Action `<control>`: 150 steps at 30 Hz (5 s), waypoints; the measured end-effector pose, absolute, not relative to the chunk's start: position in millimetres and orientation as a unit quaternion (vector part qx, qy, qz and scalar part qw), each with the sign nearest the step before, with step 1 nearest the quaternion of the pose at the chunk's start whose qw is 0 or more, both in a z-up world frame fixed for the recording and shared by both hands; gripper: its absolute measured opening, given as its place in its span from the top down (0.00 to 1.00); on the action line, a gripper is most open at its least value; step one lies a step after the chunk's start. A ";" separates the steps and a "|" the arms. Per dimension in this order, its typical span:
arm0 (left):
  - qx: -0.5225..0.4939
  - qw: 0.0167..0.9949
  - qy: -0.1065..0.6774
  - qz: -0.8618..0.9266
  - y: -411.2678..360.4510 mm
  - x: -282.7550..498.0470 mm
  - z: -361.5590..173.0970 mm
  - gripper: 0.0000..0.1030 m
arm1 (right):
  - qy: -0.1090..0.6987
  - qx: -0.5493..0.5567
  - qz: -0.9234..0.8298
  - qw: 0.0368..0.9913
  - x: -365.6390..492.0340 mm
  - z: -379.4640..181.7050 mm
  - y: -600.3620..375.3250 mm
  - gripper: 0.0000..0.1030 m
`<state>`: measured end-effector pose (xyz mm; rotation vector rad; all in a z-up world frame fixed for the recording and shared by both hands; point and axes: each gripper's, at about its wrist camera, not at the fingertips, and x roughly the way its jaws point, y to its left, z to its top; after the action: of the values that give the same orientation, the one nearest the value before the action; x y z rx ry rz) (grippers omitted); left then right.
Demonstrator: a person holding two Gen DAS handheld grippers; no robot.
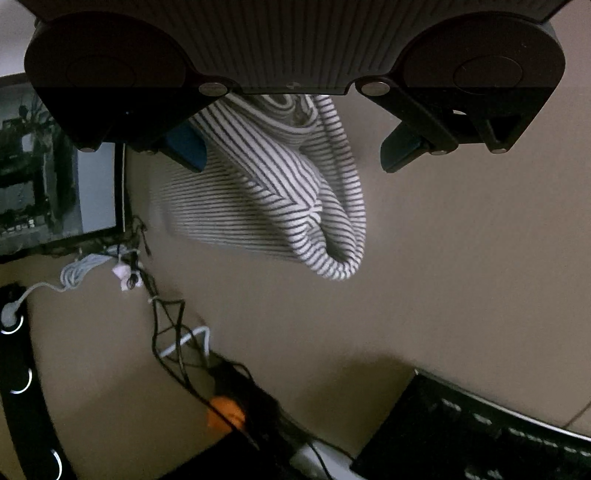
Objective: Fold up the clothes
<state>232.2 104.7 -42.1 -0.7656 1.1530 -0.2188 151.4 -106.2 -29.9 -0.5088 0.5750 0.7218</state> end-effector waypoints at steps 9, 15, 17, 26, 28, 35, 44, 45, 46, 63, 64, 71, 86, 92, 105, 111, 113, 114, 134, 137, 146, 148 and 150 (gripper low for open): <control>-0.327 0.775 0.526 -0.122 66.9 241.2 -45.7 0.01 | 0.269 -0.250 0.348 0.863 151.7 -30.4 -108.0 0.70; -0.302 0.809 0.485 -0.140 73.7 223.7 -6.6 0.36 | 0.255 -0.250 0.346 0.868 147.6 -21.8 -103.3 0.74; -0.288 0.818 0.478 -0.141 72.3 219.1 13.8 0.36 | 0.244 -0.244 0.355 0.869 143.7 -12.0 -98.9 0.75; -0.232 0.844 0.445 -0.189 30.1 222.8 81.8 0.13 | 0.306 -0.009 0.381 0.872 162.9 43.2 -144.6 0.75; -0.218 0.839 0.454 -0.205 4.1 237.6 78.3 0.12 | 0.351 0.092 0.369 0.856 181.4 36.0 -173.5 0.75; -0.165 0.803 0.507 -0.267 -88.0 280.3 33.9 0.12 | 0.395 0.286 0.300 0.820 197.1 -7.9 -262.5 0.73; -0.219 0.816 0.452 -0.288 -67.3 269.7 47.4 0.08 | 0.388 0.299 0.225 0.842 165.3 -19.1 -317.4 0.55; -0.223 0.825 0.440 -0.275 -56.2 265.1 50.0 0.08 | 0.383 0.297 0.221 0.846 165.9 -16.3 -319.5 0.55; -0.224 0.833 0.437 -0.256 -47.5 261.5 48.8 0.08 | 0.378 0.296 0.213 0.851 164.3 -13.3 -323.6 0.56; -0.266 0.741 0.536 -0.305 -101.1 238.4 -33.2 0.09 | 0.401 0.195 0.066 0.893 171.9 -27.4 -370.9 0.32; -0.265 0.746 0.529 -0.305 -99.3 239.4 -29.0 0.09 | 0.403 0.198 0.076 0.890 174.0 -27.6 -365.0 0.32; -0.236 0.798 0.505 -0.230 -47.1 263.4 -12.6 0.09 | 0.421 0.192 0.220 0.859 180.9 -14.3 -299.0 0.32; -0.230 0.811 0.481 -0.240 -44.4 254.8 -0.4 0.14 | 0.319 0.048 0.241 0.915 195.5 48.7 -323.2 0.41; -0.250 0.817 0.475 -0.213 -24.7 251.5 2.1 0.11 | 0.410 0.036 0.234 0.881 228.0 -2.6 -305.9 0.44; -0.175 0.835 0.486 -0.189 -38.3 255.1 -7.4 0.12 | 0.412 0.158 0.266 0.857 260.4 8.0 -310.9 0.34; -0.128 0.851 0.475 -0.185 -50.6 251.1 -1.5 0.11 | 0.442 0.200 0.282 0.828 292.1 -9.4 -299.9 0.26; -0.120 0.853 0.474 -0.184 -51.8 250.9 -1.2 0.11 | 0.449 0.203 0.292 0.819 295.1 -12.6 -297.3 0.24; -0.119 0.853 0.473 -0.184 -52.3 251.0 -1.5 0.11 | 0.452 0.203 0.296 0.816 295.6 -13.4 -296.7 0.22; -0.345 0.748 0.508 -0.251 -25.6 233.1 -42.1 0.20 | 0.460 0.183 0.336 0.801 226.6 -13.2 -331.4 0.19; -0.334 0.756 0.508 -0.243 -22.8 235.4 -37.9 0.22 | 0.433 0.179 0.340 0.815 221.6 6.1 -334.6 0.17; -0.307 0.765 0.513 -0.240 -29.7 241.6 -36.6 0.23 | 0.374 0.024 0.341 0.862 214.3 22.2 -301.3 0.02; -0.308 0.764 0.515 -0.237 -28.2 242.6 -38.4 0.25 | 0.374 -0.001 0.324 0.869 222.4 11.9 -291.2 0.02; -0.308 0.763 0.518 -0.233 -26.8 243.5 -40.2 0.24 | 0.375 -0.019 0.316 0.871 230.9 2.3 -282.9 0.05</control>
<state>243.5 -26.8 -40.2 -0.6706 1.1253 -0.5077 230.9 -282.9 2.3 -0.0396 0.7849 0.6602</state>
